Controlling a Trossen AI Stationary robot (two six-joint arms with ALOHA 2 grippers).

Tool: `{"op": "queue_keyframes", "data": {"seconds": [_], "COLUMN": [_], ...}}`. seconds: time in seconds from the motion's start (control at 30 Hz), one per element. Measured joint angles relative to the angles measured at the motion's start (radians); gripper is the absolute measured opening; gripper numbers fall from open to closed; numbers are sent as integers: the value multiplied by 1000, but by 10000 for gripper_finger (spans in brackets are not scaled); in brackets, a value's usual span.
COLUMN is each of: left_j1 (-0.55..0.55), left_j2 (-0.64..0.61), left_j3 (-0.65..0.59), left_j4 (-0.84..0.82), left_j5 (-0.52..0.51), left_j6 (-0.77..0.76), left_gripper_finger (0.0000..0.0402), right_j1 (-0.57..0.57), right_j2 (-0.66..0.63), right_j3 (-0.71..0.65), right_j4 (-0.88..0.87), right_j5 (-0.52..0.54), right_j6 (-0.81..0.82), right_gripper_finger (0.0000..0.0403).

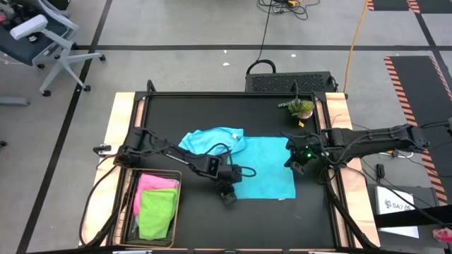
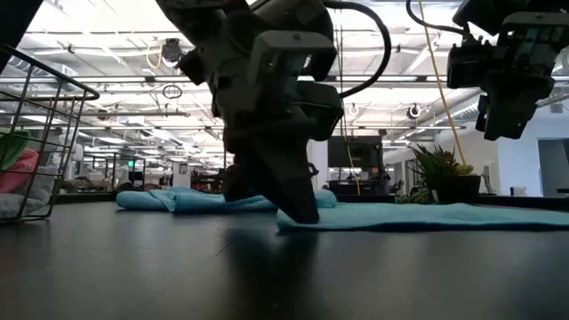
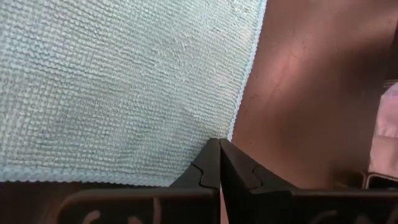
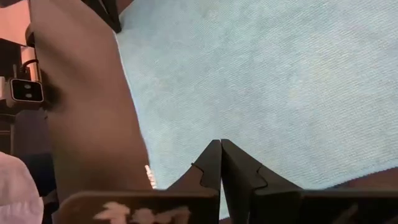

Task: Fold microfiber towels
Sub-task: Fold the right blue microfiber cloth

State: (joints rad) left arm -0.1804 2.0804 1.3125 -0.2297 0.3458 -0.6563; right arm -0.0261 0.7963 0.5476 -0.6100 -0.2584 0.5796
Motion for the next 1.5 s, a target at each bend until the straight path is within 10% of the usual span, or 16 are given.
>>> {"op": "queue_keyframes", "data": {"seconds": [0.83,1.17,1.5], "left_j1": [133,160,167], "left_j2": [0,0,21], "left_j3": [180,180,180], "left_j4": [-255,-254,-234], "left_j5": [-434,-616,-636], "left_j6": [233,638,775], "left_gripper_finger": [1,13,91], "right_j1": [0,0,0], "right_j2": [264,289,289], "right_j3": [0,0,0], "right_j4": [33,69,72], "right_j5": [185,180,150], "right_j6": [-21,-67,-37], "right_gripper_finger": [0,0,0]}}
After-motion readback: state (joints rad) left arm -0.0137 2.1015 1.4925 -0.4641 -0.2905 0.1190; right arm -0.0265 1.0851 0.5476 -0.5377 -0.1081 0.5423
